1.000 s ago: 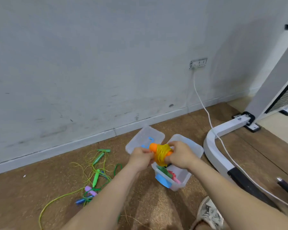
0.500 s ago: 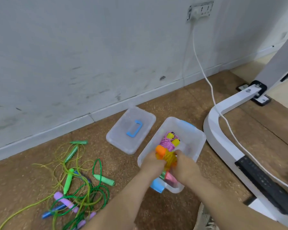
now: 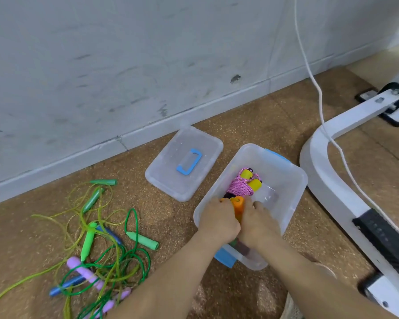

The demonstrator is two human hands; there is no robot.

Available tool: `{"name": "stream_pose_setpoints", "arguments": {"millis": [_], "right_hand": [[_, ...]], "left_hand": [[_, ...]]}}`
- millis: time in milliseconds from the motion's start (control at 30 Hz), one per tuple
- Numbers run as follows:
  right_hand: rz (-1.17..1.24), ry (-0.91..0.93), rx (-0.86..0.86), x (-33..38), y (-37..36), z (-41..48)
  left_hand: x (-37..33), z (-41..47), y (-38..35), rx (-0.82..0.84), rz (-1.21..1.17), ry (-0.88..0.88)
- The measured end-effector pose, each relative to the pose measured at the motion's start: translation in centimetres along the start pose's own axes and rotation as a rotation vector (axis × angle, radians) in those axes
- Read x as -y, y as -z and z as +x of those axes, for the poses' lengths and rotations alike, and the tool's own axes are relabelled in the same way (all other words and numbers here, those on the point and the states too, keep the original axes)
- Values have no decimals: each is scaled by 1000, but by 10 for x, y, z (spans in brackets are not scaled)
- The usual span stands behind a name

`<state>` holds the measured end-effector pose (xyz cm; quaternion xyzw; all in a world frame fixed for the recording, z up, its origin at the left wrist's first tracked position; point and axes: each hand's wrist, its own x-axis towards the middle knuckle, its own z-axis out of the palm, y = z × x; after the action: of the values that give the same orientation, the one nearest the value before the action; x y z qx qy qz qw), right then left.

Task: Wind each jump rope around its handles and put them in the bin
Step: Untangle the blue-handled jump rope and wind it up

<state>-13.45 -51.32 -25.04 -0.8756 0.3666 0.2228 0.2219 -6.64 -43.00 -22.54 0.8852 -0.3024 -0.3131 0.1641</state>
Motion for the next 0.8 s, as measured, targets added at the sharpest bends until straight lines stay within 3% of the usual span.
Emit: {"name": "stream_pose_setpoints", "arguments": {"millis": [167, 333, 533, 667, 800], "right_hand": [[40, 120, -178, 17, 14, -13], [153, 396, -258, 78, 16, -38], [179, 526, 129, 149, -32, -66], [368, 330, 437, 174, -88, -75], [503, 185, 597, 173, -149, -79]], "left_hand": [[22, -35, 20, -196, -213, -67], [87, -82, 42, -311, -282, 82], [177, -136, 41, -384, -251, 344], [236, -167, 26, -470, -389, 601], [268, -185, -8, -220, -524, 672]]}}
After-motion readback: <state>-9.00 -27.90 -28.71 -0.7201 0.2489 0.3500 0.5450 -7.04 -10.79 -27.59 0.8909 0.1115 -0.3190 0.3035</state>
